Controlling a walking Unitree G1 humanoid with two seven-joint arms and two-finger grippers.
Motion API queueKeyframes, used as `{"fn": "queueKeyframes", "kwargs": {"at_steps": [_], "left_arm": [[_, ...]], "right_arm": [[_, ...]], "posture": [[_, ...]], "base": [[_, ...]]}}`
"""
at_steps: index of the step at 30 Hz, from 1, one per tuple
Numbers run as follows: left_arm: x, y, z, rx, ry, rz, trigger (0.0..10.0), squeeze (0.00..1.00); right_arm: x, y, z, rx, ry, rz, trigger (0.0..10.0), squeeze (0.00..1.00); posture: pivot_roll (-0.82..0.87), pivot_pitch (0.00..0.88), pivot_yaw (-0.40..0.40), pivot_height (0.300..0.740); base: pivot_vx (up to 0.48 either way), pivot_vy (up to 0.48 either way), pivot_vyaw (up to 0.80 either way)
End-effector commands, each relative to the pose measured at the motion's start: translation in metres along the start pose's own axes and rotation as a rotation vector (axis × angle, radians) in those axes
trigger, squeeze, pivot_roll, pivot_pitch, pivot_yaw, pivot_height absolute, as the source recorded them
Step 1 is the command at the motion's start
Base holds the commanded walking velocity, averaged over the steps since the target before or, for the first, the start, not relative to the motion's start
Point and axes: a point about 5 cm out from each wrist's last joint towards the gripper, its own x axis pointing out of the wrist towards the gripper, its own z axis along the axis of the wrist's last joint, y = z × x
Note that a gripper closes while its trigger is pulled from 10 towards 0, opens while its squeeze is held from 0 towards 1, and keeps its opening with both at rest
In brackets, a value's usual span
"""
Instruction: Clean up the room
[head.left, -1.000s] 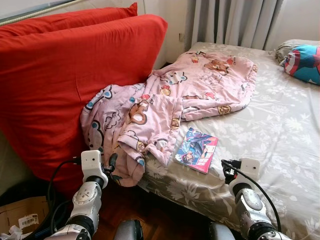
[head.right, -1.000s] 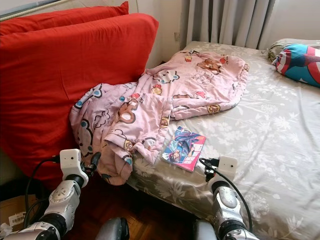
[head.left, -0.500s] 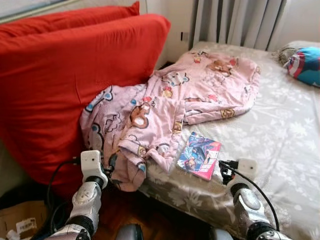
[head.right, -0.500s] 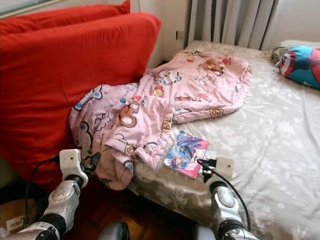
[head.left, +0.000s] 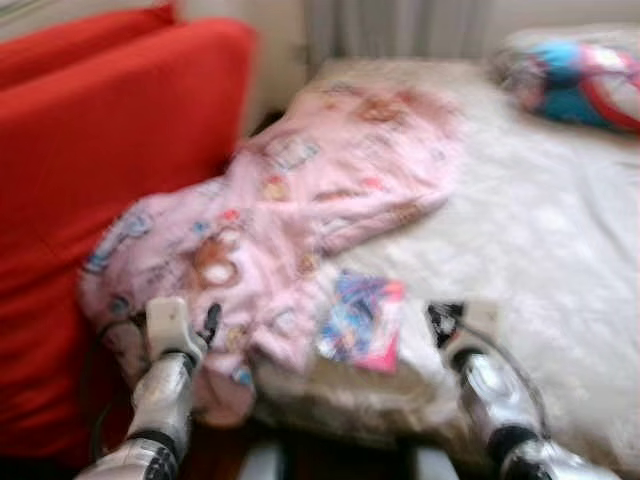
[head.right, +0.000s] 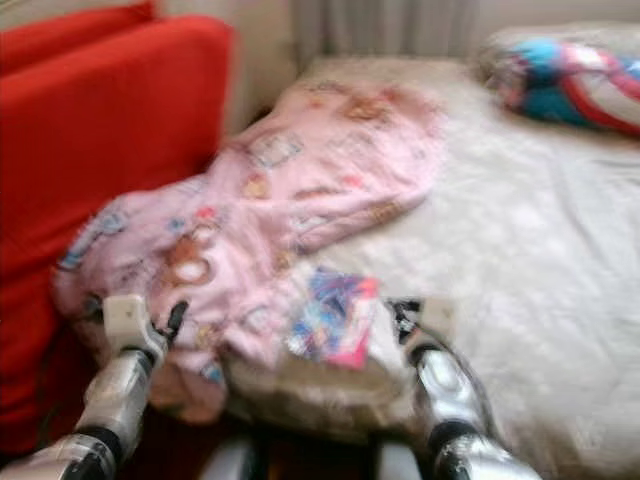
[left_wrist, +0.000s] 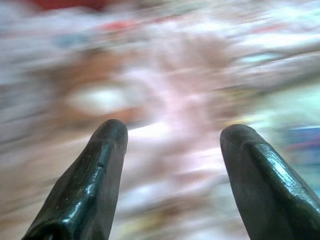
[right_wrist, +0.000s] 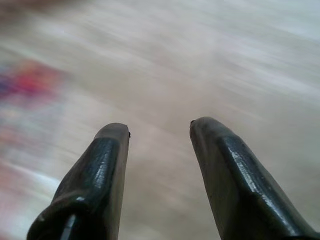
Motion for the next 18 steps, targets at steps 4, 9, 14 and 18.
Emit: {"fn": "queueKeyframes", "kwargs": {"at_steps": [4,9,14,18], "left_arm": [[-0.015,0.027,-0.015,0.020,0.063,0.066,10.0,0.00],[-0.015,0.028,-0.015,0.026,0.062,0.065,10.0,0.00],[-0.015,0.028,-0.014,0.032,0.057,0.059,10.0,0.00],[-0.016,0.029,-0.013,0.035,0.046,0.056,10.0,0.00]], "right_arm": [[0.008,0.029,0.008,0.022,0.020,0.074,10.0,1.00],[0.011,0.034,0.016,0.038,0.026,0.091,10.0,1.00],[0.015,0.041,0.025,0.026,0.028,0.138,10.0,1.00],[0.015,0.046,0.026,0.014,0.036,0.169,10.0,1.00]], "posture": [[0.07,0.000,0.049,0.598],[0.09,0.000,0.051,0.598],[0.10,0.000,0.052,0.598],[0.11,0.000,0.053,0.598]], "base": [[0.000,0.000,0.00],[0.000,0.000,0.00],[0.000,0.000,0.00],[0.000,0.000,0.00]]}}
